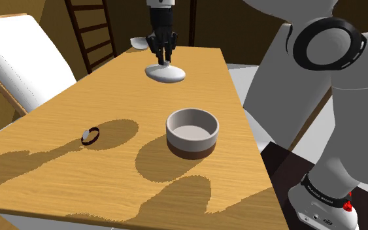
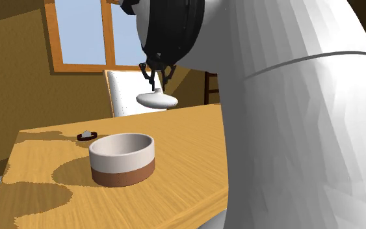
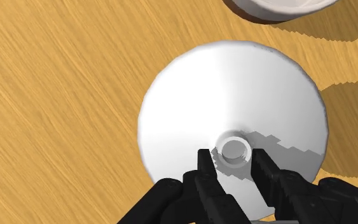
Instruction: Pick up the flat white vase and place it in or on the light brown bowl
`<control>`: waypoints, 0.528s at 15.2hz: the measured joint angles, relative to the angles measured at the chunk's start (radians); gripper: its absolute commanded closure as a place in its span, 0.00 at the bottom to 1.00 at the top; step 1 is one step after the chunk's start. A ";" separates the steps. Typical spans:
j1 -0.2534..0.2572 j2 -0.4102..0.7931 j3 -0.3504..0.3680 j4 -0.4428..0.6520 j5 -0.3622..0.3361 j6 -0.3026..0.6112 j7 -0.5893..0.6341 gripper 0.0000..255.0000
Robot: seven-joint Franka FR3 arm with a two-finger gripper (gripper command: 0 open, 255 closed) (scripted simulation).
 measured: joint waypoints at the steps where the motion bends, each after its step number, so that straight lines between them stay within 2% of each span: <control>1: 0.002 0.007 0.000 0.022 -0.001 -0.015 0.000 1.00; 8: 0.010 -0.266 0.030 -0.331 0.046 0.067 0.068 1.00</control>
